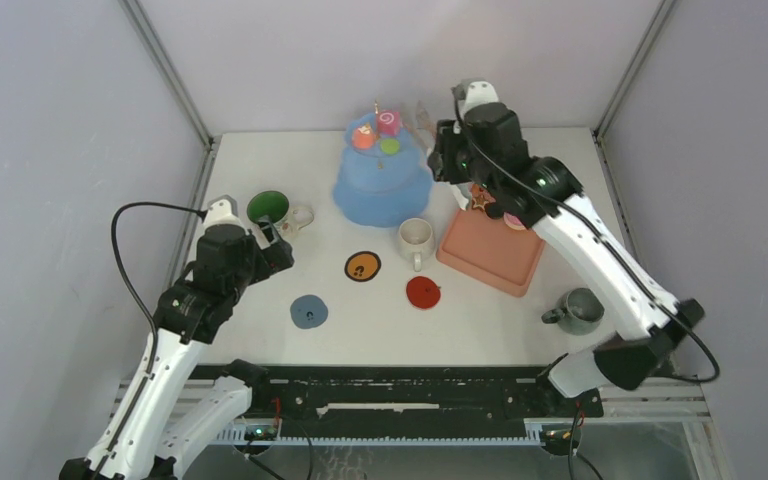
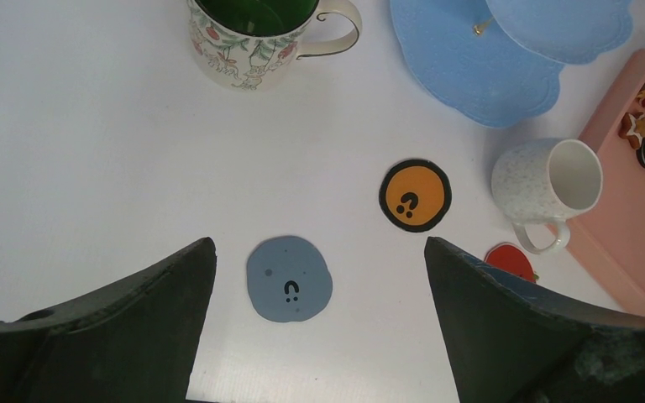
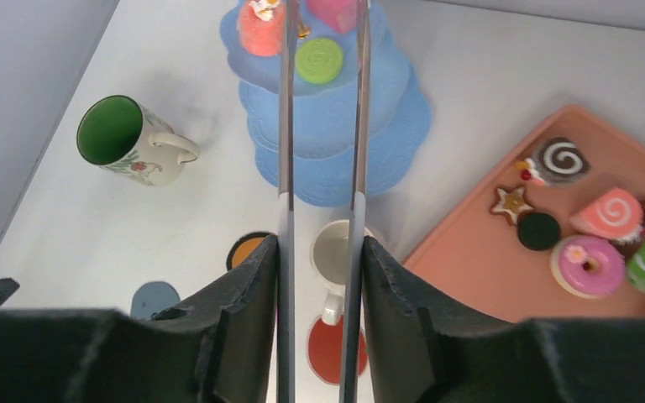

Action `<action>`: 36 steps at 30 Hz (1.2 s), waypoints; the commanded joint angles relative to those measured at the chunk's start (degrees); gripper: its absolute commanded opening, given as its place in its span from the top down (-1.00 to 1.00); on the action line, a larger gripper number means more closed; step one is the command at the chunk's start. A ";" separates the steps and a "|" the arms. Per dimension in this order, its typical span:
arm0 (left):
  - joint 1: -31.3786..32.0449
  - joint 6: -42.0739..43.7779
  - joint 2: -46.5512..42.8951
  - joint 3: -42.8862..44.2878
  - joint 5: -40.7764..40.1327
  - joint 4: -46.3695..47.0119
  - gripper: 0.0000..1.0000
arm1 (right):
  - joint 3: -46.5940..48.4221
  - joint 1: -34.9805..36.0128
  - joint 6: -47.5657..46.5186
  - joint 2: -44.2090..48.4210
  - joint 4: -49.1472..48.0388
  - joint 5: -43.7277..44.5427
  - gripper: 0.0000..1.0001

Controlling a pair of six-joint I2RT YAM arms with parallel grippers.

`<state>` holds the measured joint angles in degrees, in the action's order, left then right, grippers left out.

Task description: Serve the afternoon tea

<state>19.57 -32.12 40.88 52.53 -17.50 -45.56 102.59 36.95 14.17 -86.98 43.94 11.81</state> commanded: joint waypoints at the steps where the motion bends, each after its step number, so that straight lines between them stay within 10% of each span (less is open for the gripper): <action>1: -0.46 -0.66 0.22 2.57 0.79 2.03 -0.96 | -8.94 -0.32 0.34 10.40 -3.24 6.07 0.20; 11: -0.47 -0.05 2.51 2.22 2.51 4.62 -0.96 | -36.04 -11.00 7.47 31.02 3.94 7.48 0.91; 23: -0.43 0.54 4.04 1.37 4.19 6.38 -0.96 | -43.70 -19.21 8.60 29.49 4.90 2.45 0.32; 36: -0.44 0.74 4.44 1.54 3.79 6.45 -0.96 | -45.46 -25.17 8.19 26.97 1.02 -1.21 0.12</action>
<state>19.57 -31.97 45.45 52.53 -14.15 -41.21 57.28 13.96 22.00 -61.60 49.98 13.63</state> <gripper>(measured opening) 0.982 0.441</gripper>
